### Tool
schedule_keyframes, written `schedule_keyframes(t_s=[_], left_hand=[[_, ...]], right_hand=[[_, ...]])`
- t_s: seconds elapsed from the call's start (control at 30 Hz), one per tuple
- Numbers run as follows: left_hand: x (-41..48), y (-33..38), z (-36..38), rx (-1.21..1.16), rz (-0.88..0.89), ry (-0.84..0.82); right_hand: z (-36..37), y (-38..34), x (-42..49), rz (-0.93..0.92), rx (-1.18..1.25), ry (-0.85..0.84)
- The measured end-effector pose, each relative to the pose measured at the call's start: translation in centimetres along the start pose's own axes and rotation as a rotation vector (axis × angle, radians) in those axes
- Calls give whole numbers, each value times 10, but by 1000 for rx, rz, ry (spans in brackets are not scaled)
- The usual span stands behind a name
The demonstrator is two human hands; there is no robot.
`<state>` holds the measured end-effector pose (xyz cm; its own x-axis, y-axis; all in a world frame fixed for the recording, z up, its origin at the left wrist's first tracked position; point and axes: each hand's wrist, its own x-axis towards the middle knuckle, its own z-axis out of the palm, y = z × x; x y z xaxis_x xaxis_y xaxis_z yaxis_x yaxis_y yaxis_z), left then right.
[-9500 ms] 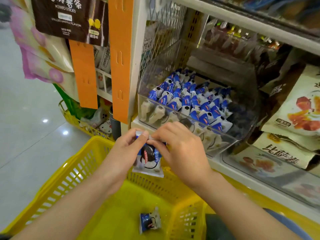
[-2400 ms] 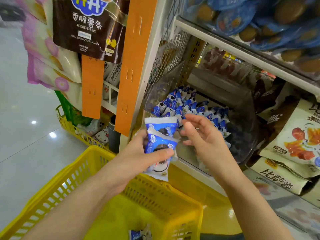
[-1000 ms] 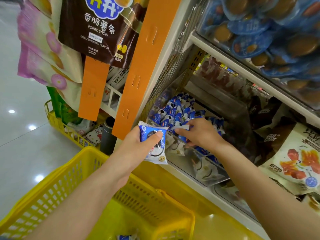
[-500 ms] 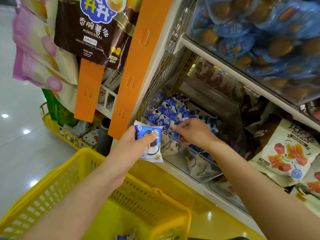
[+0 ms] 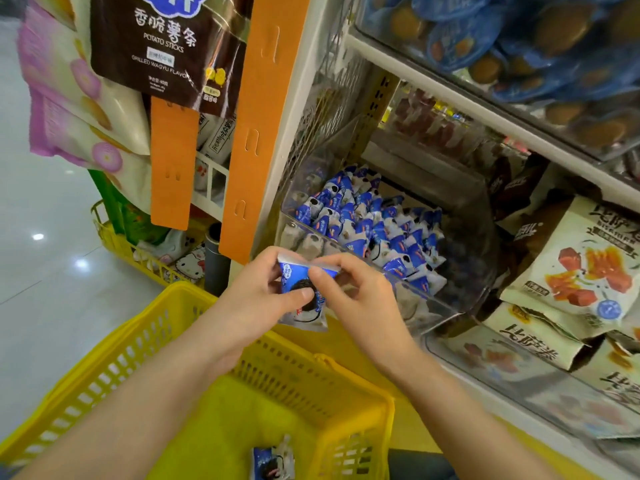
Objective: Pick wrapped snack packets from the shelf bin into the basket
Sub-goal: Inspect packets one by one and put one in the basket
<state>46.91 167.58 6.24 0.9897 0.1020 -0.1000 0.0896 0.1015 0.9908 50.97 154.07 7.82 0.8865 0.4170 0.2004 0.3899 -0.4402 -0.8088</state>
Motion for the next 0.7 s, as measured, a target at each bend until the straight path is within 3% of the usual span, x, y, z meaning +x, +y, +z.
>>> schedule_keyframes(t_s=[0.23,0.4,0.5,0.63,0.7], left_hand=[[-4,-15,-2,209,48,1],[-6,-20,4,169,50,64],[-9,-22,7,207,44,139],[-13,-22,10,190,27,181],[-14,-22,11,171,4,174]], right_hand=[[7,9,-8,196,321,-9],[6,13,-9,210,292,-3],[7,14,-13,89,124,1],[5,15,-21,-298,-294,-3],[2,15,-23,-362,-361,-11]])
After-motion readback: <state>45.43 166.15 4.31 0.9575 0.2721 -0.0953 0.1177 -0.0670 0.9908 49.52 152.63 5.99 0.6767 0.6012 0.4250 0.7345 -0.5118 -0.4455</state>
